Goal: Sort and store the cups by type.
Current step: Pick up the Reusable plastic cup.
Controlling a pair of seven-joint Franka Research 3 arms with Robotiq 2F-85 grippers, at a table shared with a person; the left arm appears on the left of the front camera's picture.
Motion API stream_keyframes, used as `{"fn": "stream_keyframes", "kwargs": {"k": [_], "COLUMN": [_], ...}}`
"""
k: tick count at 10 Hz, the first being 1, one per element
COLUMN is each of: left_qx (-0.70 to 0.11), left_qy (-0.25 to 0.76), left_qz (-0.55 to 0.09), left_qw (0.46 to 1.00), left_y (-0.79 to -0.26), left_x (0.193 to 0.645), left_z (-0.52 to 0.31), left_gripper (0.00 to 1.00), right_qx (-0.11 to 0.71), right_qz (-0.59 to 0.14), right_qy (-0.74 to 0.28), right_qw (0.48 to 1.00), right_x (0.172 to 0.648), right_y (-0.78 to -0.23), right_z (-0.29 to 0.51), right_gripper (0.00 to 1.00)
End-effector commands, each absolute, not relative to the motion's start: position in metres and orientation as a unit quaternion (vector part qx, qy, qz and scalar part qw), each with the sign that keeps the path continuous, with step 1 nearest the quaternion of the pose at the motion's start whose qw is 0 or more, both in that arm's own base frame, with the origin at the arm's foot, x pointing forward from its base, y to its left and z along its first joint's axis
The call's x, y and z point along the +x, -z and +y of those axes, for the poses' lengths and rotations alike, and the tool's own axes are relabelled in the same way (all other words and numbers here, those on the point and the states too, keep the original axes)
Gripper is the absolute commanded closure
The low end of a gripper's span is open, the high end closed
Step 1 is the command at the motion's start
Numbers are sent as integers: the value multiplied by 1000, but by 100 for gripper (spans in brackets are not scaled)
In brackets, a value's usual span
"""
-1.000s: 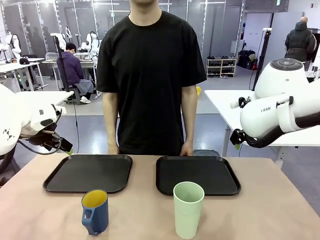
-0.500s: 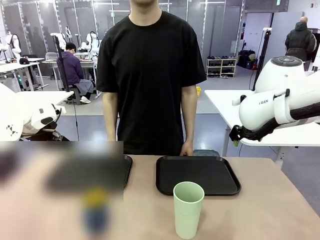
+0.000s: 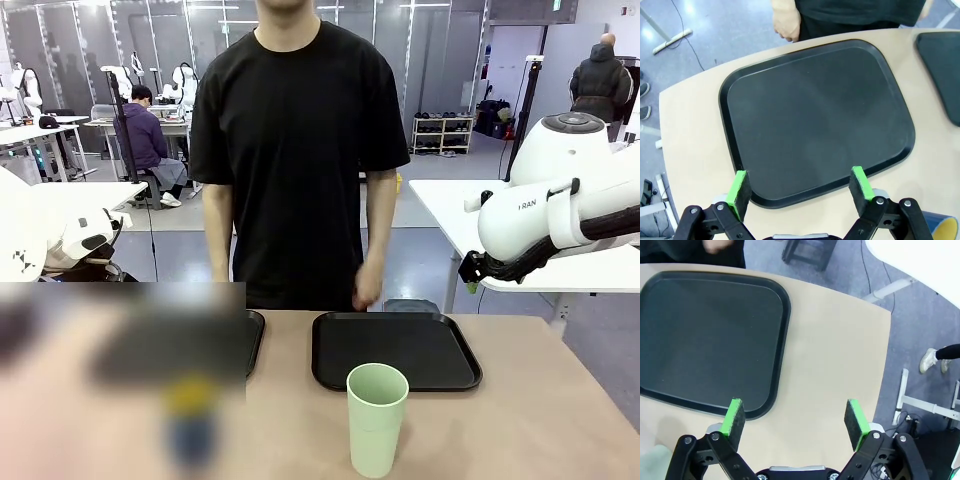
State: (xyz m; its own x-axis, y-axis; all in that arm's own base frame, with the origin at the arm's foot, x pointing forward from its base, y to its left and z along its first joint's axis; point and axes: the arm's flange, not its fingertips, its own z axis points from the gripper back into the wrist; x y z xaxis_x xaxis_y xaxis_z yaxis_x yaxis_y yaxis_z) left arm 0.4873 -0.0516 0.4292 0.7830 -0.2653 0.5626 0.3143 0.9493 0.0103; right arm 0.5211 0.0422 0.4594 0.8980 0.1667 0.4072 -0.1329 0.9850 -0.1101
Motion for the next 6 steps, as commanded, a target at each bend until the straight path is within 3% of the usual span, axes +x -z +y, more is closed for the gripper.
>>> {"fn": "stream_keyframes", "kwargs": {"k": [1,6], "left_qx": [-41,-41], "left_qy": [154,154], "left_qz": [-294,-294], "left_qw": [942,942], "left_y": [-431,-431], "left_x": [488,488], "left_z": [-51,-51], "left_gripper": [0,0], "right_qx": [-40,-40], "right_qz": [-212,-212], "right_qy": [-79,-79], "right_qw": [973,973], "right_x": [522,522], "right_y": [-459,-459], "right_z": [42,42], "right_gripper": [0,0]}}
